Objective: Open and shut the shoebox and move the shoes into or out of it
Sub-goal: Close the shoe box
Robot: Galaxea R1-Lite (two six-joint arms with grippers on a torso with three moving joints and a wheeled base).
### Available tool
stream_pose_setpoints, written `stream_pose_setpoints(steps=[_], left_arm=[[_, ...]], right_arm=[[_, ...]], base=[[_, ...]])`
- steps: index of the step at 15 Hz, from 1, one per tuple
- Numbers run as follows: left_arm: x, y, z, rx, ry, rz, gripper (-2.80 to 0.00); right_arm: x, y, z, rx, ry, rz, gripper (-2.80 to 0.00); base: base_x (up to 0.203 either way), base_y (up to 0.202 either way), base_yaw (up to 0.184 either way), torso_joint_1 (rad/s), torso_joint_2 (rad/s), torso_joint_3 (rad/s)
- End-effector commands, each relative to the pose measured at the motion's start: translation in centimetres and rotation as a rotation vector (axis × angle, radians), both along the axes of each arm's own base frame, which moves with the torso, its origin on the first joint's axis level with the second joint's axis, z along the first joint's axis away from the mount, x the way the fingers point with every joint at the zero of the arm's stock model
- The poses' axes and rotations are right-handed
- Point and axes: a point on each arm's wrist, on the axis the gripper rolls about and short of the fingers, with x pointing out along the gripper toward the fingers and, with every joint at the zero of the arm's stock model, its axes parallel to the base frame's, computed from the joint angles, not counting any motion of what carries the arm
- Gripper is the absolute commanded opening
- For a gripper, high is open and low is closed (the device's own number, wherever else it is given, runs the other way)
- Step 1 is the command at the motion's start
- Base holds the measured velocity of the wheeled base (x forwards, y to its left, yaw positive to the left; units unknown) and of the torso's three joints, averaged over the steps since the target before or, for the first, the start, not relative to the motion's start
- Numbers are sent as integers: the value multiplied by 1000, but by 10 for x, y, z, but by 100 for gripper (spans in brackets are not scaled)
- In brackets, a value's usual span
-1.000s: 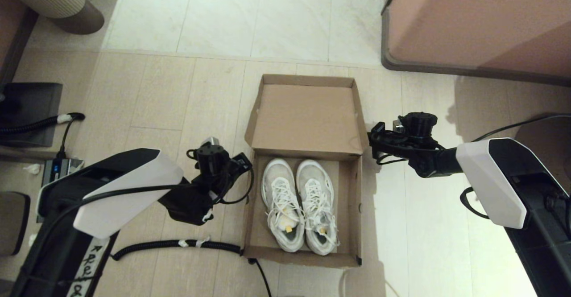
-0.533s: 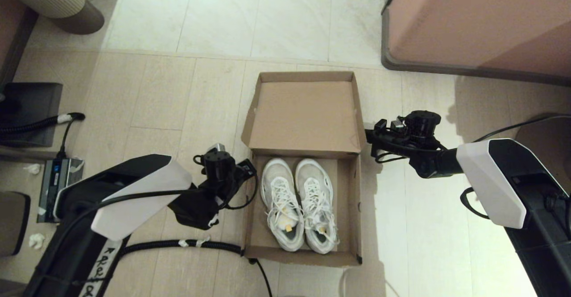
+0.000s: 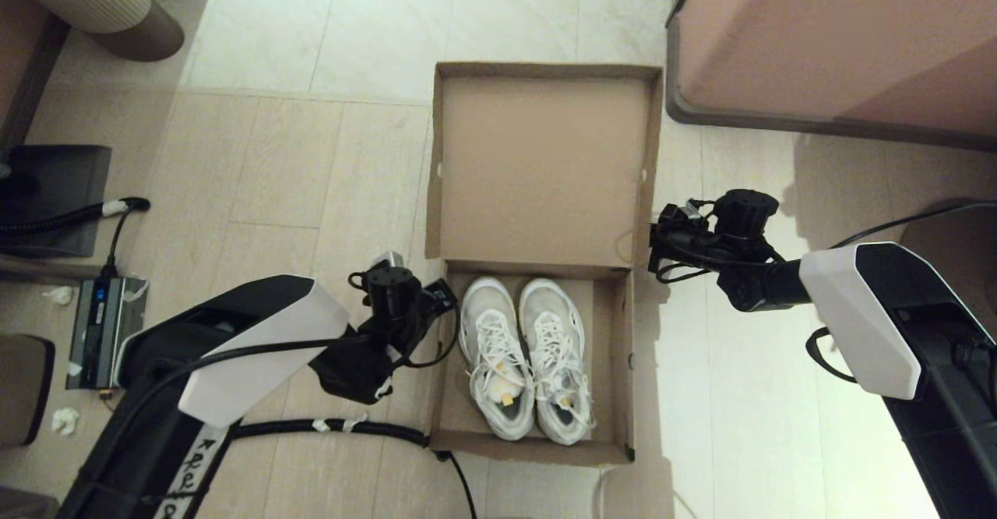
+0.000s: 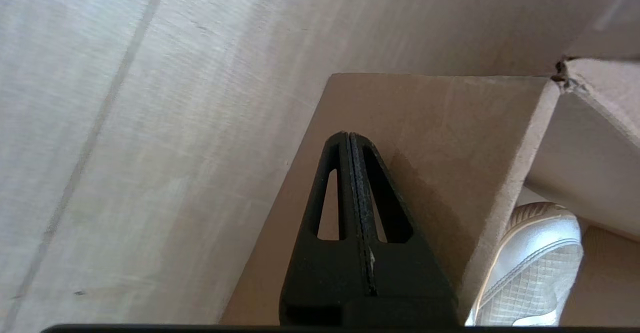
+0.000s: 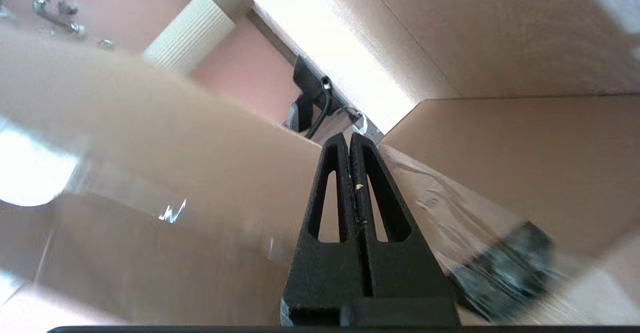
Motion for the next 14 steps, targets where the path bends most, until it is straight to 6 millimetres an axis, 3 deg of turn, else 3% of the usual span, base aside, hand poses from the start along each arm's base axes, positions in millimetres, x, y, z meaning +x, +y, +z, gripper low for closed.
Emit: stream_pose_setpoints(steps=[1, 5, 14], left_arm=[[0, -2, -6, 2, 11, -2, -280], [-1, -2, -10, 4, 17, -2, -280], [-1, -2, -16, 7, 27, 0, -280]], right_arm=[[-1, 0, 2, 3, -2, 26, -280], [-4, -3, 18, 19, -41, 45, -280], [-21, -36, 72, 13, -88, 174, -280]], base=[[0, 0, 0, 0, 0, 0], [0, 0, 0, 0, 0, 0], [0, 0, 0, 0, 0, 0]])
